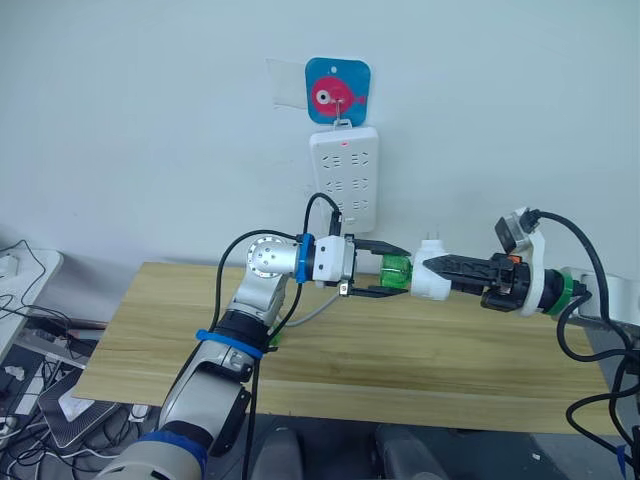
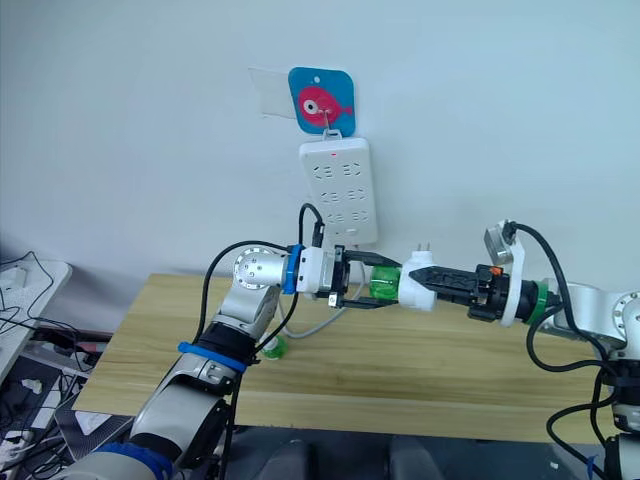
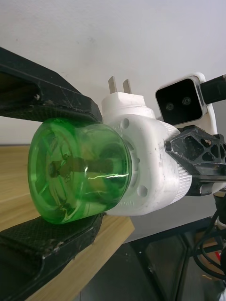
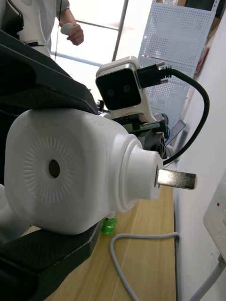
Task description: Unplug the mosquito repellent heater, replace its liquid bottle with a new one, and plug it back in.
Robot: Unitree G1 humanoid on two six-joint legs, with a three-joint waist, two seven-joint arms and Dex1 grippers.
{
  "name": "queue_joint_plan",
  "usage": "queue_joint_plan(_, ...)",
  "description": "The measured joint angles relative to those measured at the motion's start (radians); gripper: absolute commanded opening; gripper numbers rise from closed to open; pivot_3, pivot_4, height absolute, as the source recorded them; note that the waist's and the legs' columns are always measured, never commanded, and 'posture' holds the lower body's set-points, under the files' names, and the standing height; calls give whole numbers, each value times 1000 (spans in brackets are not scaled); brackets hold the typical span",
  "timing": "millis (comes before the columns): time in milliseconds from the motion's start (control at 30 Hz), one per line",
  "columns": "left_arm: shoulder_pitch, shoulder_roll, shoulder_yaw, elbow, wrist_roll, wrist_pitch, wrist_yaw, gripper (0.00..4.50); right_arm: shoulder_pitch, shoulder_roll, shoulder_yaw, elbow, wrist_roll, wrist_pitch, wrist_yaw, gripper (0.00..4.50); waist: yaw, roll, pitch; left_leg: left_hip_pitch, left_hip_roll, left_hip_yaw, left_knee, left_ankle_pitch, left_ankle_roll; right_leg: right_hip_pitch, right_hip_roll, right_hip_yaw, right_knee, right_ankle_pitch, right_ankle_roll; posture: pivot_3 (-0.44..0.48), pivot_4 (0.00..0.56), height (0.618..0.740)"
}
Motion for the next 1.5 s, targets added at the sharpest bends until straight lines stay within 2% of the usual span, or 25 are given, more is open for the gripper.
queue_joint_plan(133,0,-8,0,-2,-2,10,4,2278,-9,-10,7,4,0,1,3,2974,0,0,0,0,0,0,0,0,0,0,0,0,0,0,0,11,133,740)
queue_joint_plan(200,0,-10,-2,-20,-25,101,-4,3019,-9,-18,9,5,0,0,5,2974,0,0,0,0,0,0,0,0,0,0,0,-1,0,0,0,10,134,740)
queue_joint_plan(267,0,-4,-2,-53,-70,268,-5,3596,-13,-34,16,-5,0,0,15,2974,-1,0,0,-1,0,-1,0,0,0,0,0,-1,0,0,0,10,134,740)
queue_joint_plan(367,-2,38,-9,-159,-180,630,-12,4476,-12,-77,37,-48,0,2,29,2974,-4,0,0,-2,1,-2,0,0,0,-1,0,-3,1,0,0,10,134,740)
queue_joint_plan(467,-37,100,-8,-221,-295,996,-21,4476,5,-100,64,-81,0,2,42,2974,-5,0,0,-2,1,-5,0,0,0,-1,1,-5,1,0,0,7,135,740)
queue_joint_plan(533,-56,120,-7,-240,-328,1126,-26,4476,5,-102,78,-82,0,-1,43,2974,-4,0,0,-2,1,-5,1,0,0,-1,0,-5,2,0,0,4,136,740)
queue_joint_plan(700,-58,113,-8,-253,-335,1157,-28,4476,4,-102,79,-78,0,-20,45,2974,-2,0,0,-2,1,-4,2,0,0,-1,0,-5,2,0,0,-6,138,740)
queue_joint_plan(833,-46,117,-8,-280,-282,1009,-52,4476,4,-102,75,-61,0,-20,50,2974,-3,0,0,-2,1,-4,1,0,0,-1,0,-4,1,0,0,-12,138,740)
queue_joint_plan(967,24,102,-3,-315,-183,685,-56,4476,9,-101,63,-23,0,-19,61,2974,-2,0,0,-1,0,-2,1,0,0,-1,-1,-3,0,0,0,-10,140,740)
queue_joint_plan(1133,88,61,-1,-306,-73,347,0,4476,9,-93,45,-2,0,-15,69,2974,0,0,0,-1,-1,-1,2,0,0,0,-2,-2,1,0,0,-4,146,740)
queue_joint_plan(1300,100,41,-3,-214,51,-35,65,4476,8,-86,39,9,0,-4,72,2974,0,0,0,-1,-1,-1,2,0,0,0,-2,-2,1,0,0,-4,146,740)
queue_joint_plan(1400,97,39,-3,-111,142,-293,135,4476,4,-80,38,11,0,3,78,2974,0,0,0,-1,-1,-1,2,0,0,0,-2,-1,1,0,0,-4,146,740)
queue_joint_plan(1500,77,41,-3,-22,218,-478,218,4476,3,-76,38,20,0,6,83,2974,1,0,0,-1,-1,-1,2,0,0,0,-2,-2,1,0,0,-4,146,740)
